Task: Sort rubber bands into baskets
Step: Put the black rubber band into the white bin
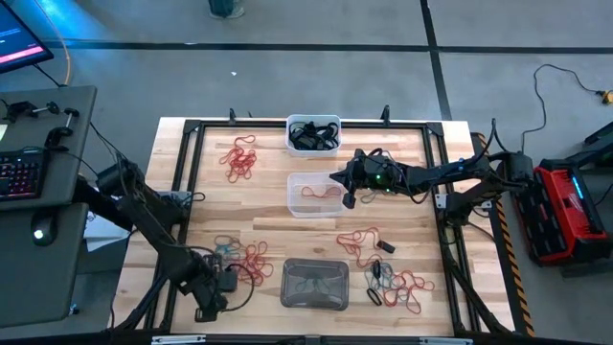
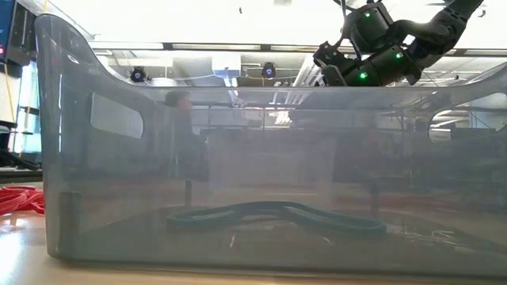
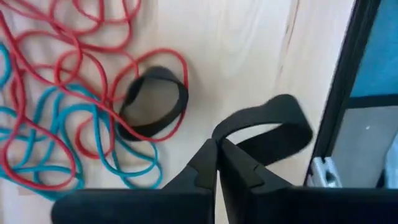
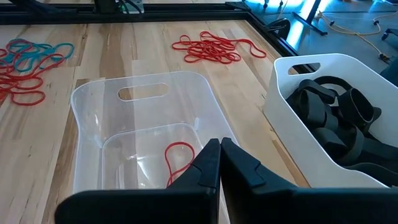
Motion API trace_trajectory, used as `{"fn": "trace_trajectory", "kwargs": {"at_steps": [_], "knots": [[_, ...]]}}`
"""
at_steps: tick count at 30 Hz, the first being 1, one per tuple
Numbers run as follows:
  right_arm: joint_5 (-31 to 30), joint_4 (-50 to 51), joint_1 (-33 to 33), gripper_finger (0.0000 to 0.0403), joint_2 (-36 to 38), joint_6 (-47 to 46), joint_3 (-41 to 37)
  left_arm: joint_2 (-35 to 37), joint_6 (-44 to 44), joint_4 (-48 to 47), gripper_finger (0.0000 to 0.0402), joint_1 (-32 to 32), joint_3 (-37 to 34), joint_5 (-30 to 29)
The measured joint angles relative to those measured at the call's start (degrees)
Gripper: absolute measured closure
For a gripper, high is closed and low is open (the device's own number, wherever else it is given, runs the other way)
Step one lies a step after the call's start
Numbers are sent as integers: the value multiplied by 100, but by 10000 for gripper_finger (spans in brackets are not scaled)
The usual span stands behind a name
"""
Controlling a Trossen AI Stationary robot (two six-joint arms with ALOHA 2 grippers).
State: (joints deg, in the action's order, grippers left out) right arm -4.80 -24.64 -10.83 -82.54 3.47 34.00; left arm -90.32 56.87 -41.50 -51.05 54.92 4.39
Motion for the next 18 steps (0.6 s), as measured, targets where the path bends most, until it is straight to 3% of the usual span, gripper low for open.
{"fn": "trace_trajectory", "kwargs": {"at_steps": [8, 18], "knots": [[2, 2, -1, 402, 0, 8, 0, 673, -524, -564, 401, 1025, 4, -531], [2, 0, 0, 402, 0, 45, 0, 1250, -2569, -403, 401, 3560, 4, -1010]]}}
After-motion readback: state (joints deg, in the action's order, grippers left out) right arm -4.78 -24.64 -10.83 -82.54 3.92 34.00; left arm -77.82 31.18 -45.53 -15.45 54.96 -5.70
